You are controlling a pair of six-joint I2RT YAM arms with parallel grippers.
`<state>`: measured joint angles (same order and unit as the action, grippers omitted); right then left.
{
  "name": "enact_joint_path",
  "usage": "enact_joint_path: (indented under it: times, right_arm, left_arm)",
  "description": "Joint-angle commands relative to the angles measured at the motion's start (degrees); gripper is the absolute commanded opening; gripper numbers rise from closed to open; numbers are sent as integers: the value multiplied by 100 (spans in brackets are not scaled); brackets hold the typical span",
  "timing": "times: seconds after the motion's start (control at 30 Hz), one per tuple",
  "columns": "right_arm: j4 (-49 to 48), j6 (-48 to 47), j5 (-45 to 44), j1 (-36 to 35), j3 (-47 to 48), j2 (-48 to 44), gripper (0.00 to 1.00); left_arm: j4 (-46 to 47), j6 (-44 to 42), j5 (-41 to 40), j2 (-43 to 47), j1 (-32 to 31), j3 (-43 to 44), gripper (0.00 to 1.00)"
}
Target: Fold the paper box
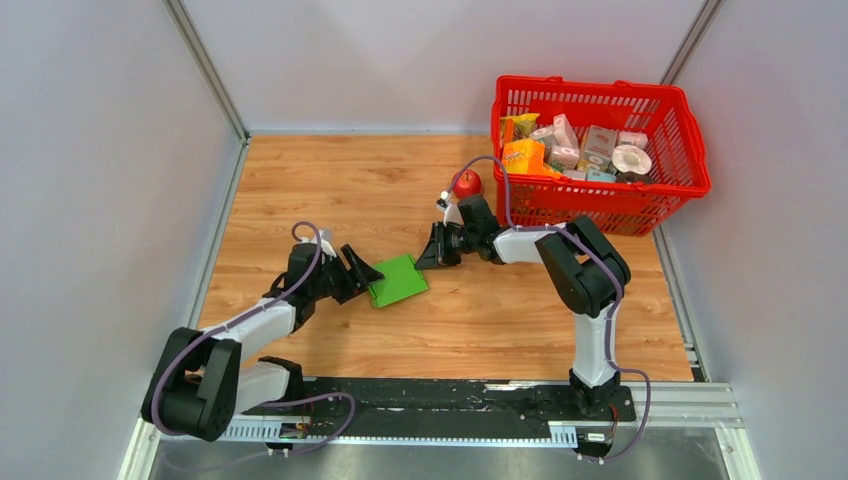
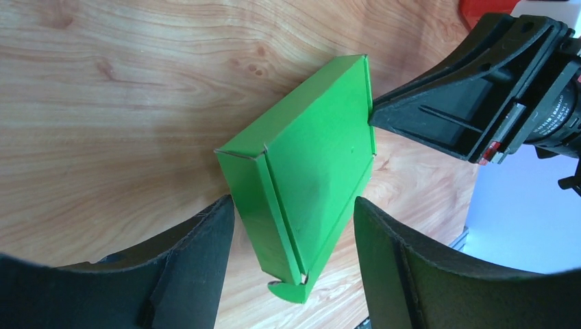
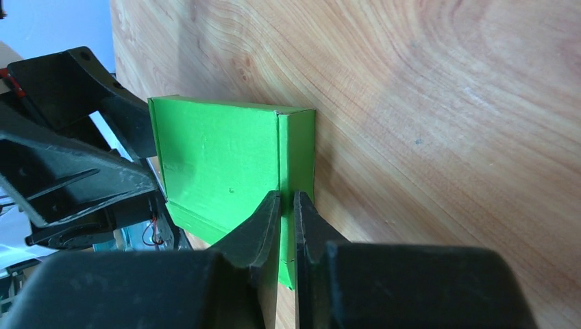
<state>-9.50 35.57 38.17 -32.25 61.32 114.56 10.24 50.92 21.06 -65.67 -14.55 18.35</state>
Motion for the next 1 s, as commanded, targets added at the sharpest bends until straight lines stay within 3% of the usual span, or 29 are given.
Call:
enact_joint_path:
  times: [0.0, 0.13, 0.33, 0.43, 0.5, 0.57, 0.67, 0.77, 0.8, 0.87, 0.97]
  right_arm:
    - [71, 29, -196, 79, -94, 259, 11]
    - [27, 73, -152, 79, -85, 295, 11]
    - [44, 29, -231, 79, -155, 154, 17]
    - [342, -190, -476, 70, -208, -205, 28]
    - [718, -409, -775, 17, -269, -495, 44]
    - [1202, -875, -1591, -70, -313, -1057, 59]
    - [1792, -1446, -2506, -413, -358, -1891, 69]
    - [2092, -2409, -3498, -1228, -462, -2648, 77]
    - [2014, -2676, -4249, -1866, -602, -2780, 78]
    - [1847, -3446, -4956, -2763, -787, -3018, 79]
    - [1171, -4162, -6161, -3671, -1227, -3072, 80]
  left_arm:
    - [935, 322, 179, -358, 13, -112, 69]
    - [1331, 498, 188, -482, 4, -200, 56]
    - [1025, 516, 57, -263, 4, -218, 39]
    - [805, 569, 91, -139, 13, -174, 35]
    - [621, 647, 126, -61, 13, -113, 35]
    - [383, 770, 223, -7, 31, -60, 34]
    - [32, 823, 592, 28, 92, 159, 30]
    - [-391, 989, 873, 19, 171, 309, 28]
    - [-365, 1060, 1152, -7, 206, 310, 28]
    - [-312, 1279, 1391, -16, 268, 318, 27]
    - [-172, 1534, 1804, 45, 391, 301, 25]
